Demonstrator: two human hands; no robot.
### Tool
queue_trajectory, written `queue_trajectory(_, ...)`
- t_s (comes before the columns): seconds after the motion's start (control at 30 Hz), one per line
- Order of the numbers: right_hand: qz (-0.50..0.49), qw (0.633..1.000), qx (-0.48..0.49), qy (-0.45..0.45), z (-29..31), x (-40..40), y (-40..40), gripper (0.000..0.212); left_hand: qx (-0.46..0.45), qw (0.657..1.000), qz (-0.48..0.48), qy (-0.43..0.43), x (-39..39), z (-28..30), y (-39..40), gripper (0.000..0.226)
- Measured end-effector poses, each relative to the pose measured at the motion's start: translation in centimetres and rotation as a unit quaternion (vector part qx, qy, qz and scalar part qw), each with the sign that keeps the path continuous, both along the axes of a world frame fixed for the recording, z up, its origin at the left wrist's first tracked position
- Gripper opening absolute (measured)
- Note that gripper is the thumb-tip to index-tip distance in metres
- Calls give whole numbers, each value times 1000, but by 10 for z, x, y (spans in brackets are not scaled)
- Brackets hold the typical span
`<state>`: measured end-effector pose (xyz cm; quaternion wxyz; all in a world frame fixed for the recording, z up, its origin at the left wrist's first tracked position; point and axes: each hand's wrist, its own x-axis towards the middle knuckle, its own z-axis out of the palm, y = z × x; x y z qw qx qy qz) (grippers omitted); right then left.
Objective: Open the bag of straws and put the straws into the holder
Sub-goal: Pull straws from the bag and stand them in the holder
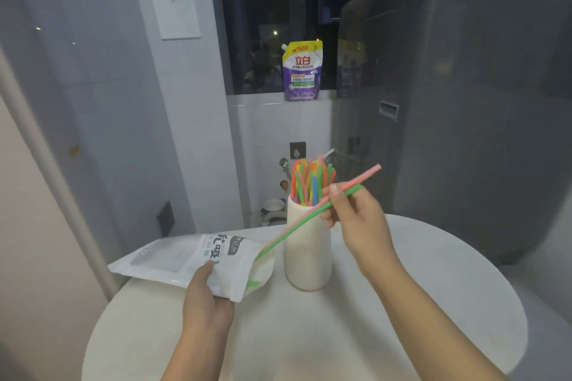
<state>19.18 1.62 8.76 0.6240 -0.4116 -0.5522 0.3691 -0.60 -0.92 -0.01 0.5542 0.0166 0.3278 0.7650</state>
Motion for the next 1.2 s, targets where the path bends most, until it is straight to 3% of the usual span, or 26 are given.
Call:
queue_trajectory(0.17,-48,986,73,-145,70,16,16,22,13,1000,-6,-2,-7,-1,2,18)
queue_trajectory(0.43,-103,942,161,-277,141,22,29,17,-2,1000,-17,-2,-3,0,2,18)
queue_trajectory(0.73,-126,926,193,-300,169,24,32,20,5,999,-37,0,-5,2,0,17)
queue_trajectory(1.0,-72,906,219,-356,173,25,26,13,7,999,-31,3,-1,7,-3,30)
queue_trajectory(1.2,-24,894,230,-384,183,26,21,10,-1,999,-36,-2,-2,7,-4,27)
